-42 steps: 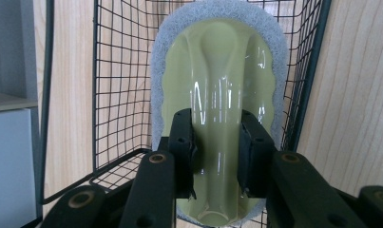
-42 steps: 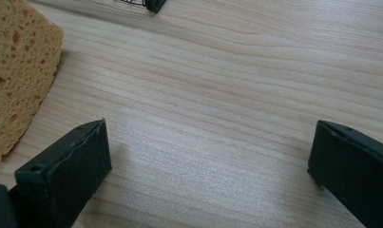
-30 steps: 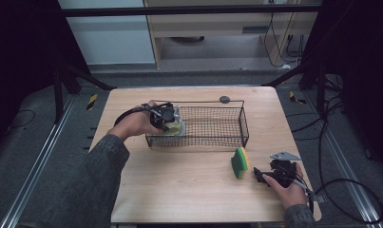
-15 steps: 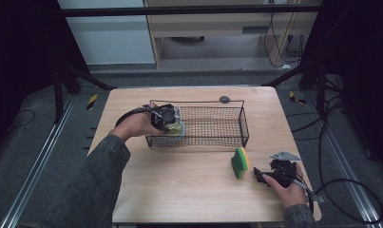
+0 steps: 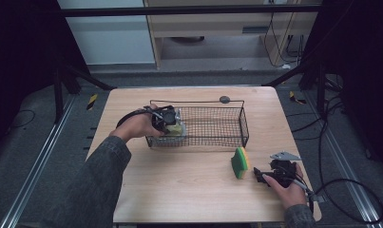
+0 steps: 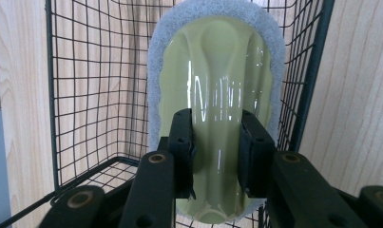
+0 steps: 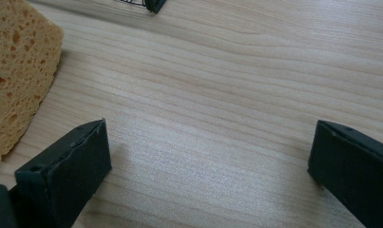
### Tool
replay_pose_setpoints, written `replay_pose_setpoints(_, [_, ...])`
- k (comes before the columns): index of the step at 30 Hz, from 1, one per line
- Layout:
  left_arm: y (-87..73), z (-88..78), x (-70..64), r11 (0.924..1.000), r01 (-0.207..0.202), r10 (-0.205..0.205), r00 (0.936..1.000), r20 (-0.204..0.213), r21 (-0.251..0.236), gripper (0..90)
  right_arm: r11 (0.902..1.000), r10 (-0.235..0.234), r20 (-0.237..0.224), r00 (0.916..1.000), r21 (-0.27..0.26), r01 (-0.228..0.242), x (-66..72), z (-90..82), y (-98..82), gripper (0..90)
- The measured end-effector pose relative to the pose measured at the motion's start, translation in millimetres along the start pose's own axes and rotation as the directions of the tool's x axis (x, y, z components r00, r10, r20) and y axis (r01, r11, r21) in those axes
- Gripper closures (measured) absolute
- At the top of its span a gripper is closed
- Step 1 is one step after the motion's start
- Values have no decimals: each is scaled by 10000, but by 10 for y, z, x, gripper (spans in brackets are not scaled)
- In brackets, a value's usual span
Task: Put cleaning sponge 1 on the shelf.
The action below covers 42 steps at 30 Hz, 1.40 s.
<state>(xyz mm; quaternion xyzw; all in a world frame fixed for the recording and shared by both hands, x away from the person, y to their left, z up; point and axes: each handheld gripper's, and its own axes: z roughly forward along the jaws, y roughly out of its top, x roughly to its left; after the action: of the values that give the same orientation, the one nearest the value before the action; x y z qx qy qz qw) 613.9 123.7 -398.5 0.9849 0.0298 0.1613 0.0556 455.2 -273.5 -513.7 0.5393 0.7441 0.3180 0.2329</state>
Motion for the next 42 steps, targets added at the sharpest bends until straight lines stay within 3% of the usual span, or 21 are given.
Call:
replay_pose_setpoints(14, [-18, -2, -8, 9997, 223, -222, 9995, 212, -35, 677, 10000, 14, 6, 10000, 14, -14, 1, -1, 0, 5])
replay_pose_setpoints(22, [-28, -134, -15, 9979, 454, -462, 9988, -159, -470, 607, 10000, 13, 6, 10000, 11, -13, 1, -1, 0, 5])
replay_pose_setpoints(26, [-49, -264, -14, 9935, 806, -849, 9951, -510, -800, 532, 10000, 15, 7, 10000, 12, -15, 1, -1, 0, 5])
replay_pose_setpoints(27, [-61, -324, -29, 9887, 1097, -1180, 9898, -797, -1017, 497, 10000, 16, 13, 10000, 12, -16, 2, -2, -1, 6])
replay_pose_setpoints(28, [-61, -324, -29, 9887, 1097, -1180, 9898, -797, -1017, 456, 10000, 16, 13, 10000, 12, -16, 2, -2, -1, 6])
replay_pose_setpoints(29, [-74, -372, -58, 9836, 1469, -1582, 9815, -1081, -1051, 405, 10000, -13, 28, 10000, 17, 13, 1, -3, -2, 6])
replay_pose_setpoints(31, [-92, -410, -108, 9766, 1815, -1961, 9718, -1308, -1157, 324, 10000, 33, 32, 10000, 16, -33, 7, -6, -5, 7])
replay_pose_setpoints(32, [-92, -410, -108, 9766, 1815, -1961, 9718, -1308, -1157, 270, 10000, 33, 32, 10000, 16, -33, 7, -6, -5, 7])
replay_pose_setpoints(33, [-114, -447, -177, 9681, 2186, -2344, 9626, -1357, -1221, 225, 10000, 29, 38, 10000, 14, -29, 9, -7, -7, 6])
replay_pose_setpoints(37, [-186, -503, -341, 9533, 2662, -2858, 9478, -1413, -1429, 129, 10000, 74, 13, 10000, 19, -74, 13, -11, -7, 7])
replay_pose_setpoints(42, [-317, -528, -508, 9056, 3671, -3967, 9104, -1177, -2126, 87, 10000, 82, 6, 10000, 9, -82, 13, -11, -7, 6])
